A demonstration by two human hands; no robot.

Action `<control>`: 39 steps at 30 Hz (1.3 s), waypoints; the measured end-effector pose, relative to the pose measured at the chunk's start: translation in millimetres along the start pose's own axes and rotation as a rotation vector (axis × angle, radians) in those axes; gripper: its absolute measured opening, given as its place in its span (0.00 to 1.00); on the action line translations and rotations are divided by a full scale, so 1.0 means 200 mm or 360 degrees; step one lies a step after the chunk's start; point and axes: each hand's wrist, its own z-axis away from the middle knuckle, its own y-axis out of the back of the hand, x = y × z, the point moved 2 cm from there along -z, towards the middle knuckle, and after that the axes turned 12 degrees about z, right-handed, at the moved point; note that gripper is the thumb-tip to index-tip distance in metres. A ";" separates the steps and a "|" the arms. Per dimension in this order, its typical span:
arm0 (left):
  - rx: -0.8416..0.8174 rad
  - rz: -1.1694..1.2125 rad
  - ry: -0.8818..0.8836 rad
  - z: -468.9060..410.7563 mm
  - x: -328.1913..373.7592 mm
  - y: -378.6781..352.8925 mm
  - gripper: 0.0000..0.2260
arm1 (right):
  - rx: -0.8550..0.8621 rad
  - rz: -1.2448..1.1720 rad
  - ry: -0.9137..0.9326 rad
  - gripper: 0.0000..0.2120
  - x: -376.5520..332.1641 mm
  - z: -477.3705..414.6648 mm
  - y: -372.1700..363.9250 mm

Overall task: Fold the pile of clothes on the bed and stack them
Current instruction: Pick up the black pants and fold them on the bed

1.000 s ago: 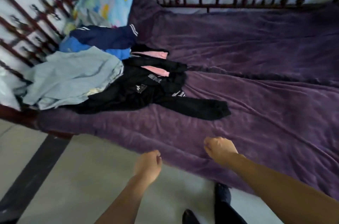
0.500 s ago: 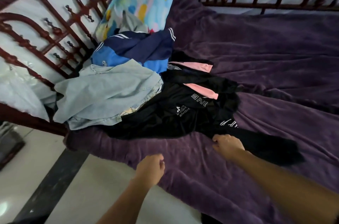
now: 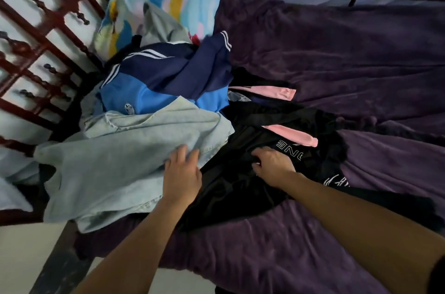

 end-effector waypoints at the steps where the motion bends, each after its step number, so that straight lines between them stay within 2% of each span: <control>1: 0.0050 -0.0043 -0.0095 -0.08 -0.04 0.02 0.23 | 0.0047 -0.0021 -0.0087 0.23 -0.02 -0.06 0.01; 5: -0.0170 -0.0347 -0.0262 -0.36 -0.24 0.00 0.29 | 0.0170 -0.0032 -0.0580 0.38 0.04 -0.32 0.03; 8: -0.0244 -0.0404 -0.0303 -0.49 -0.39 -0.11 0.29 | 0.0075 0.0013 -0.0906 0.46 0.20 -0.54 0.01; 9: -0.0240 -0.0419 -0.0321 -0.52 -0.42 -0.14 0.29 | -0.0014 0.0043 -0.0987 0.45 0.25 -0.59 -0.02; 11: -0.0231 -0.0461 -0.0344 -0.57 -0.46 -0.21 0.29 | -0.0187 0.0112 -0.1040 0.32 0.34 -0.64 -0.09; 12: -0.0230 -0.0472 -0.0356 -0.59 -0.47 -0.24 0.29 | -0.0200 0.0133 -0.1019 0.23 0.36 -0.64 -0.13; 14: -0.0237 -0.0480 -0.0373 -0.60 -0.47 -0.28 0.29 | -0.0007 0.0111 -0.0960 0.11 0.34 -0.60 -0.17; 15: -0.0260 -0.0492 -0.0375 -0.60 -0.46 -0.28 0.29 | 0.0125 0.0060 -0.0941 0.10 0.30 -0.54 -0.18; 17: -0.0347 -0.0559 -0.0360 -0.59 -0.42 -0.26 0.30 | 0.0352 -0.0044 -0.0934 0.14 0.23 -0.39 -0.15; 19: -0.0453 -0.0590 -0.0278 -0.60 -0.39 -0.23 0.29 | 0.0450 -0.0226 -0.0913 0.16 0.15 -0.28 -0.10; 21: -0.0467 -0.0468 -0.0264 -0.61 -0.31 -0.14 0.23 | 0.0603 -0.0649 -0.0854 0.14 0.11 -0.17 0.08; 23: -0.0402 -0.0203 -0.0313 -0.61 -0.17 -0.04 0.21 | 0.0822 -0.1238 -0.0738 0.09 0.09 -0.08 0.36; 26: -0.0364 0.0310 -0.0412 -0.59 0.13 0.09 0.33 | 0.0873 -0.1748 -0.0452 0.10 0.09 0.10 0.84; 28: -0.0328 0.0574 -0.0463 -0.57 0.34 0.19 0.42 | 0.0838 -0.1828 -0.0238 0.13 0.10 0.26 1.12; 30: -0.0239 0.0753 -0.0489 -0.55 0.53 0.29 0.45 | 0.0849 -0.1781 -0.0045 0.13 0.10 0.46 1.37; 32: -0.0134 0.0924 -0.0467 -0.54 0.68 0.38 0.38 | 0.0862 -0.1730 0.0121 0.13 0.11 0.67 1.55; 35: -0.0057 0.0979 -0.0351 -0.52 0.81 0.48 0.13 | 0.0952 -0.1772 0.0253 0.13 0.16 0.99 1.70; 39: -0.0154 0.0804 -0.0169 -0.45 0.81 0.54 0.09 | 0.1433 -0.2262 0.0132 0.11 0.40 1.36 1.84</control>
